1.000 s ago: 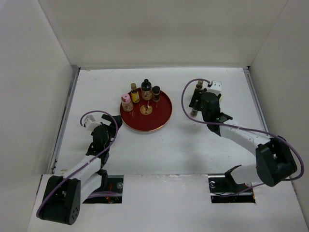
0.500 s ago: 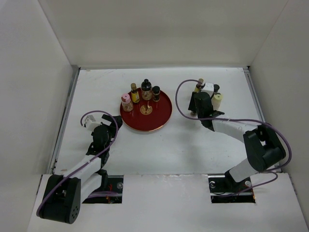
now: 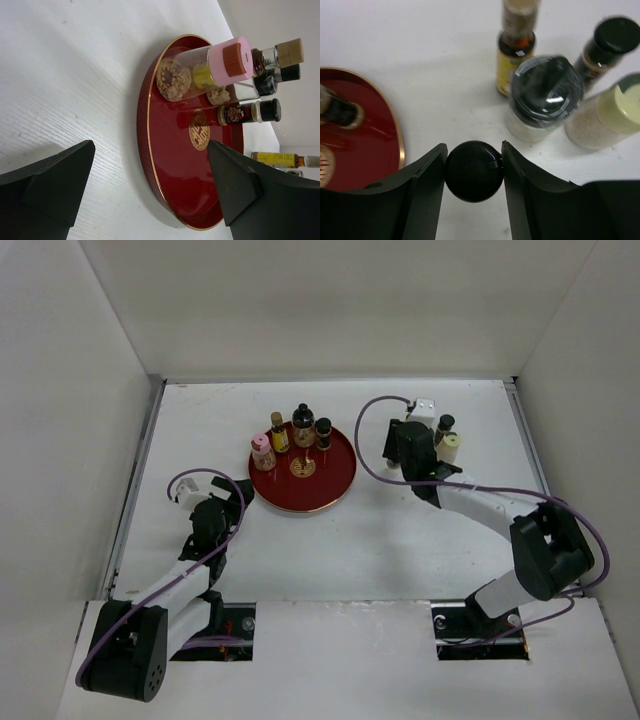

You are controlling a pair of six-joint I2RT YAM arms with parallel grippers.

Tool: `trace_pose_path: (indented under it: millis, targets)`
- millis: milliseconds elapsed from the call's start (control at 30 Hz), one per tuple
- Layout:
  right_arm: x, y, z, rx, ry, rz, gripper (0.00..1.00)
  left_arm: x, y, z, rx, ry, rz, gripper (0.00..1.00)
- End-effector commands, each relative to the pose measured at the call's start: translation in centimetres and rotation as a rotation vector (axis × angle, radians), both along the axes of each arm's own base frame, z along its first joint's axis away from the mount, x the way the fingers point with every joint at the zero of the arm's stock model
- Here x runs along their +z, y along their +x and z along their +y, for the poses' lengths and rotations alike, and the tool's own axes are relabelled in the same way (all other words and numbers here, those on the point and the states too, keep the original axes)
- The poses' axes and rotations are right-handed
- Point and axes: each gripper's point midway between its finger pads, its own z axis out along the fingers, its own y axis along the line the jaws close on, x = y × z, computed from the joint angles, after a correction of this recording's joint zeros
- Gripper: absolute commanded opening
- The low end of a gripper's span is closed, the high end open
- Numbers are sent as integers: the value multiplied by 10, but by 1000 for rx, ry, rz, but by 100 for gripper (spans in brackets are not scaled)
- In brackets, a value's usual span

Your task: Organize the condiment bottles

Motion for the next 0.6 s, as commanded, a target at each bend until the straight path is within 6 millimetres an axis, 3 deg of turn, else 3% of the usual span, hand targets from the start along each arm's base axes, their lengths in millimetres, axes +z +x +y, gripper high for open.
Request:
trace_pose_path:
  millis: [0,133,300,567]
  targets:
    - [85,16,37,70,96,-195,42,26,11,-2,5,-22,-83,100]
    - [98,26,80,162,147,-218,42,26,10,-2,0,-28,-83,100]
    - [90,39,127,236,166,-204,42,25,10,-1,4,-25,-83,100]
    - [85,17,217,410,210,-179,42,26,10,-1,6,-27,-85,100]
